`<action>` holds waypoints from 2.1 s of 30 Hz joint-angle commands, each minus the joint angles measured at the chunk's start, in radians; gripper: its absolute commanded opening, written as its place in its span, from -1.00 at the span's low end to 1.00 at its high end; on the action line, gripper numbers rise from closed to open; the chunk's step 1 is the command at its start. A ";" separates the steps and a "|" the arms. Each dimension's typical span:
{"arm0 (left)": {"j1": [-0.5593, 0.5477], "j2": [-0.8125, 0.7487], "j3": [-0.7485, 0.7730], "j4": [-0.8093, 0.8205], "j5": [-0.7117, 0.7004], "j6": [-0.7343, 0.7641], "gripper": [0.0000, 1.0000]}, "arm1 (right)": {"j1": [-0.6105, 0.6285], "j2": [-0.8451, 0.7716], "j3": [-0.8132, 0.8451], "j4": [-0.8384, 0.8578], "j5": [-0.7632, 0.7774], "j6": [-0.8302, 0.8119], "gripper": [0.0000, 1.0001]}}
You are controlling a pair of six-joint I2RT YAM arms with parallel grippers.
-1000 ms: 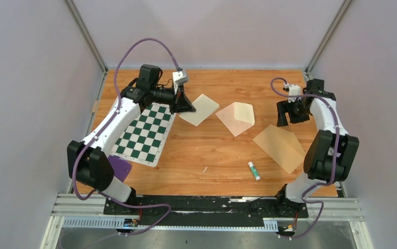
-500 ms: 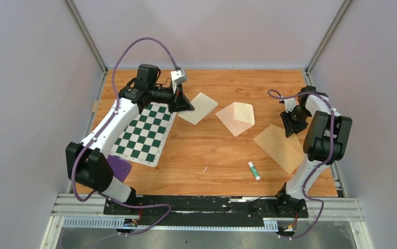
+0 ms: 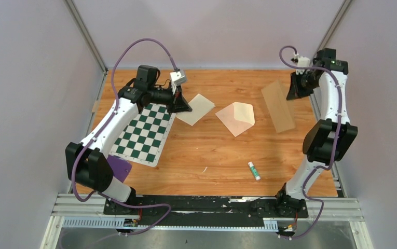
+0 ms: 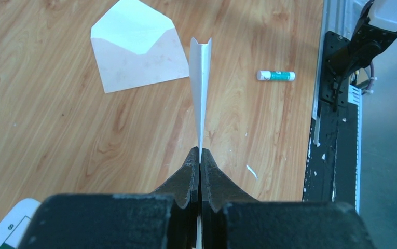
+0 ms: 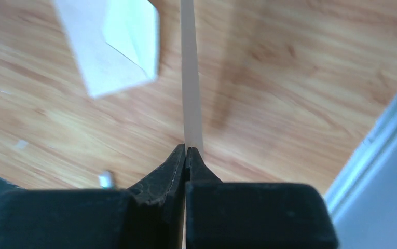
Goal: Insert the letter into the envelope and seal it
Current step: Pick up the envelope from the center of the board, then place the envelope at the center of the board.
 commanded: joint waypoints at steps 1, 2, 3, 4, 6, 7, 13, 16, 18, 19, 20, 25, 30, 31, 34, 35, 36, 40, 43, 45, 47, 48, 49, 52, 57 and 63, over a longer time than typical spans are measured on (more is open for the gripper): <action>0.010 -0.023 0.040 -0.050 -0.071 0.025 -1.00 | 0.057 -0.064 0.110 -0.055 -0.342 0.265 -1.00; 0.012 -0.018 0.055 -0.065 -0.099 0.021 -1.00 | 0.084 -0.066 0.103 -0.039 -0.387 0.316 -1.00; 0.018 -0.015 0.064 -0.073 -0.111 0.011 -1.00 | 0.114 -0.064 0.095 -0.022 -0.431 0.356 -1.00; 0.021 -0.012 0.084 -0.087 -0.129 0.000 -1.00 | 0.149 -0.059 0.089 -0.008 -0.475 0.390 -1.00; 0.034 -0.013 0.107 -0.102 -0.154 -0.013 -0.99 | 0.220 -0.049 0.072 0.032 -0.557 0.449 -1.00; 0.048 -0.015 0.118 -0.110 -0.162 -0.018 -0.99 | 0.249 -0.045 0.059 0.059 -0.603 0.479 -1.00; 0.127 -0.065 0.128 -0.122 -0.257 -0.052 -0.99 | 0.426 -0.031 -0.133 0.366 -0.689 0.698 -1.00; 0.159 -0.089 0.139 -0.137 -0.292 -0.094 -0.99 | 0.471 0.008 -0.215 0.447 -0.649 0.790 -1.00; 0.170 -0.103 0.142 -0.154 -0.301 -0.105 -0.99 | 0.484 0.025 -0.270 0.476 -0.625 0.822 -1.00; 0.171 -0.112 0.136 -0.155 -0.305 -0.112 -0.99 | 0.489 0.029 -0.311 0.488 -0.620 0.830 -1.00; 0.172 -0.115 0.130 -0.154 -0.304 -0.129 -0.99 | 0.491 0.031 -0.341 0.493 -0.608 0.838 -1.00; 0.174 -0.119 0.068 -0.090 -0.268 -0.252 -0.99 | 0.494 0.054 -0.458 0.594 -0.645 0.921 -1.00; 0.175 -0.104 0.008 0.000 -0.212 -0.324 -0.98 | 0.527 0.086 -0.521 0.708 -0.638 1.000 -1.00; 0.175 -0.099 0.003 0.009 -0.203 -0.345 -0.98 | 0.533 0.091 -0.528 0.709 -0.633 1.006 -1.00; 0.174 -0.093 -0.027 0.068 -0.179 -0.392 -0.97 | 0.544 0.094 -0.569 0.709 -0.608 1.024 -0.98; 0.175 -0.092 -0.034 0.084 -0.175 -0.421 -0.97 | 0.544 0.093 -0.583 0.710 -0.596 1.034 -0.90; 0.175 -0.091 -0.048 0.117 -0.166 -0.435 -0.97 | 0.542 0.095 -0.591 0.710 -0.582 1.040 -0.80; 0.175 -0.077 -0.086 0.217 -0.162 -0.546 -0.95 | 0.543 0.113 -0.618 0.707 -0.561 1.056 -0.50; 0.175 -0.056 -0.100 0.278 -0.149 -0.634 -0.95 | 0.537 0.102 -0.636 0.704 -0.555 1.054 -0.25; 0.175 -0.043 -0.099 0.312 -0.143 -0.690 -0.95 | 0.520 0.052 -0.613 0.663 -0.535 1.014 -0.13; 0.175 -0.037 -0.088 0.344 -0.136 -0.741 -0.93 | 0.495 -0.042 -0.550 0.554 -0.423 0.909 0.04; 0.175 -0.036 -0.077 0.365 -0.130 -0.777 -0.92 | 0.475 -0.097 -0.518 0.515 -0.378 0.860 0.15; 0.175 -0.036 -0.072 0.380 -0.125 -0.801 -0.88 | 0.451 -0.146 -0.488 0.500 -0.382 0.833 0.20; 0.174 -0.027 -0.067 0.589 0.000 -0.954 -0.83 | 0.392 -0.230 -0.363 0.565 -0.572 0.836 0.25; 0.175 0.003 -0.028 0.879 0.129 -1.112 -1.00 | 0.426 -0.246 -0.269 0.859 -0.681 0.950 0.46; 0.176 0.029 -0.029 1.042 0.233 -1.295 -1.00 | 0.518 -0.151 -0.112 0.977 -0.737 1.054 0.56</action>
